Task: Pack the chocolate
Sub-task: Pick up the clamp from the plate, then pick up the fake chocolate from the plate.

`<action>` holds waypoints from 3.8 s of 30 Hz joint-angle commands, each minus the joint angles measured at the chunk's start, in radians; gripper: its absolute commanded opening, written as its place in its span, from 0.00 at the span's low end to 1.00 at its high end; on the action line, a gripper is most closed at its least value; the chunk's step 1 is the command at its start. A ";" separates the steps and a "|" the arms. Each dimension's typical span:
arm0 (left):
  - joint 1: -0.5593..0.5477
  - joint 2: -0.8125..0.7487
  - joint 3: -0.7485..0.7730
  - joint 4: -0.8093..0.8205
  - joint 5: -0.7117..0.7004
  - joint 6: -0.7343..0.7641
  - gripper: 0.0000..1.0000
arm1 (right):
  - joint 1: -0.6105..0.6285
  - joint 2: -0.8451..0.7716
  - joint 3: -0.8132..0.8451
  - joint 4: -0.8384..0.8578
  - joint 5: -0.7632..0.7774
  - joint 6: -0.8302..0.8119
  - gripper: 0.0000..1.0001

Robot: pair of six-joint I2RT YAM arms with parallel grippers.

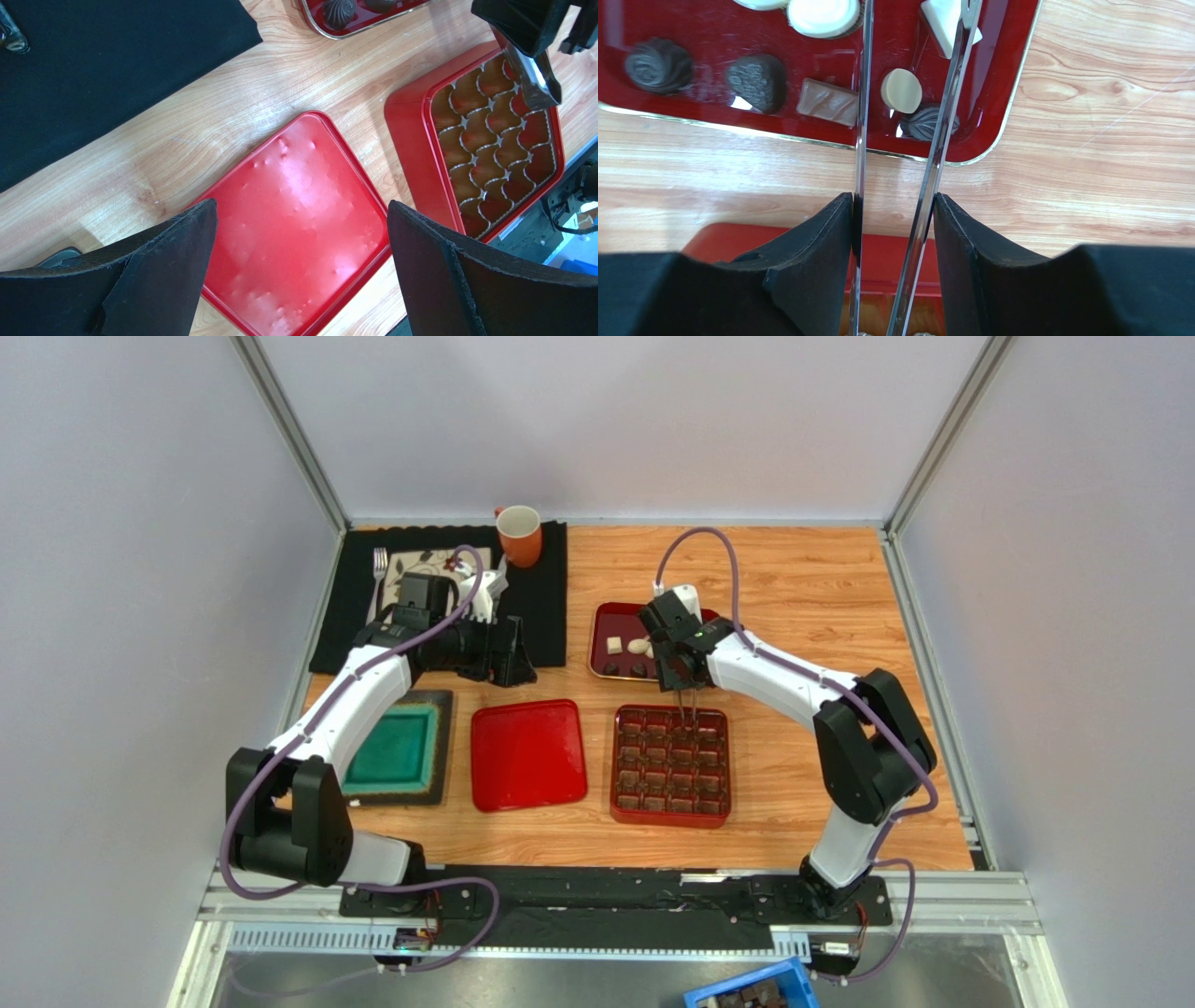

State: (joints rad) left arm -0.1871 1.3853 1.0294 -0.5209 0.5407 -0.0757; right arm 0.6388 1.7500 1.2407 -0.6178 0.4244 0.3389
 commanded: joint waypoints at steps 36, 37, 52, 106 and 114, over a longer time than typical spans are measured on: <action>0.008 -0.046 0.020 0.007 0.018 0.010 0.99 | -0.249 -0.237 0.055 -0.126 -0.450 0.101 0.49; 0.006 -0.045 0.018 0.009 0.018 0.010 0.99 | -0.251 -0.239 0.055 -0.128 -0.447 0.100 0.49; 0.006 -0.045 0.024 0.007 0.015 0.008 0.99 | -0.280 -0.166 0.178 -0.161 -0.424 0.069 0.48; 0.012 -0.054 0.006 0.013 0.024 0.014 0.99 | -0.266 -0.116 0.095 -0.077 -0.357 0.043 0.34; 0.012 -0.058 0.004 0.012 0.018 0.017 0.99 | -0.268 -0.161 0.095 -0.094 -0.371 0.052 0.32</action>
State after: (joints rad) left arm -0.1806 1.3705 1.0290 -0.5217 0.5457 -0.0757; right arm 0.3660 1.6581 1.3338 -0.7357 0.0677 0.3752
